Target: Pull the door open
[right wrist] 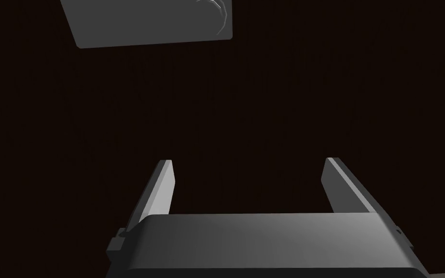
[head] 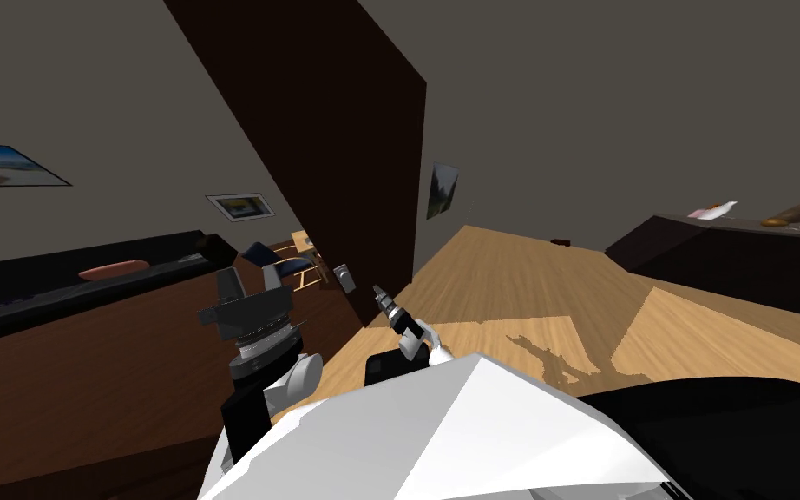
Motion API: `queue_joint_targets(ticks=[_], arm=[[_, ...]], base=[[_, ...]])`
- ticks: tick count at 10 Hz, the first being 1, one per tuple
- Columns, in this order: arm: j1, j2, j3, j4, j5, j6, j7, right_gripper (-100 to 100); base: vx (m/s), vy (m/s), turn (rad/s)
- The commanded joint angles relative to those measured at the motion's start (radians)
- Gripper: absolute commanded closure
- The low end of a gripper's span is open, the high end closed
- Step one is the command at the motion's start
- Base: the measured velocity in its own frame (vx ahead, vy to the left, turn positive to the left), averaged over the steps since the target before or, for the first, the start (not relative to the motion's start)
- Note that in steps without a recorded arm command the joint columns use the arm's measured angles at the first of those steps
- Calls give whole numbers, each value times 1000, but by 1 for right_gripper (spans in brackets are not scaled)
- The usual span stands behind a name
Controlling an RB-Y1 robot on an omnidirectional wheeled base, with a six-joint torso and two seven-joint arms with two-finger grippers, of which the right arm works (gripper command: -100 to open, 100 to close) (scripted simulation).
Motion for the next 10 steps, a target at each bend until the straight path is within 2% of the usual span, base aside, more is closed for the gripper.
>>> queue_joint_targets(ticks=[1, 3, 4, 10], arm=[[0, 0, 0, 0, 0, 0, 0, -100], [0, 0, 0, 0, 0, 0, 0, -100], [-3, -6, 4, 1, 0, 0, -2, -100], [-24, -36, 30, 16, 0, -2, -15, -100]], base=[[3, 21, 50], [9, -7, -5], [-77, -146, -54], [-94, -207, -43]])
